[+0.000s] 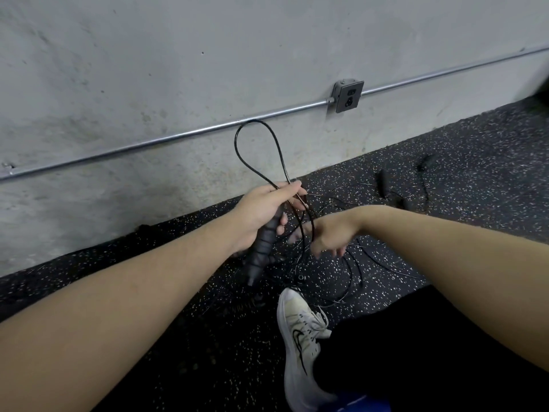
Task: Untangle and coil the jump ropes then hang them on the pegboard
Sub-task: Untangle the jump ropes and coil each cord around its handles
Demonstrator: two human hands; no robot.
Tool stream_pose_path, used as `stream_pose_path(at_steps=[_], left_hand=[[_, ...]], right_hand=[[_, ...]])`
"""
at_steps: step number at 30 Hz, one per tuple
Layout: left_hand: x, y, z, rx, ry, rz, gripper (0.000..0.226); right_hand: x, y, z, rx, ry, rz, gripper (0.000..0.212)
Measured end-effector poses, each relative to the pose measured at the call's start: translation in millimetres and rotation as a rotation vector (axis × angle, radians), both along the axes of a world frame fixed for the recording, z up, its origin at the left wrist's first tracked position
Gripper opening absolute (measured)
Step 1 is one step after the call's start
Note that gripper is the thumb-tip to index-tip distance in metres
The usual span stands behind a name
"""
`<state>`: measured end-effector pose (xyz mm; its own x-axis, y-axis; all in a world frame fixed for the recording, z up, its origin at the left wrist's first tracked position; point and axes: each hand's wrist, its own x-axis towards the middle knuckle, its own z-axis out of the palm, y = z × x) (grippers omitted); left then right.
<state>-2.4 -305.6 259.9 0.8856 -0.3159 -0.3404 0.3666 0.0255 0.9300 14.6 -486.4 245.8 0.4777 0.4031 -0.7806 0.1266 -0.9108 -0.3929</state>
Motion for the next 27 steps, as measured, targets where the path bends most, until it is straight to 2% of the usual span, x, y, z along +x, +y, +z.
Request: stream_pose_path(at_steps=[3, 8, 13, 16, 20, 22, 25, 27], left_hand=[[5, 7, 4, -0.098, 0.033, 0.076, 0.019], [14, 24, 2, -0.090, 0.030, 0.200, 0.028], [18, 32, -2, -0.037, 0.043, 0.331, 0.040], [15, 34, -9, 0.098, 0.021, 0.252, 0.033], [1, 23, -13, 0.209, -0.040, -0.083, 0.033], [-8, 15, -11, 0.335, -0.148, -0.188, 0.023], [-10, 12, -11, 0.446, -0.277, -0.168, 0.030], [-7, 16, -9, 0.424, -0.262, -0.116, 0.034]], right_hand=[[0, 6, 2, 0.017, 0.022, 0.048, 0.036], [6, 7, 9, 0.102, -0.107, -0.115, 0.032], [5, 13, 28, 0.177, -0.397, -0.168, 0.045], [8, 12, 42, 0.327, -0.483, -0.313, 0.058], [17, 15, 47, 0.626, -0.451, -0.568, 0.055], [20, 19, 48, 0.770, -0.386, -0.714, 0.051], [20, 25, 54, 0.918, -0.238, -0.929, 0.046], [20, 25, 55, 0.912, -0.158, -0.993, 0.047]])
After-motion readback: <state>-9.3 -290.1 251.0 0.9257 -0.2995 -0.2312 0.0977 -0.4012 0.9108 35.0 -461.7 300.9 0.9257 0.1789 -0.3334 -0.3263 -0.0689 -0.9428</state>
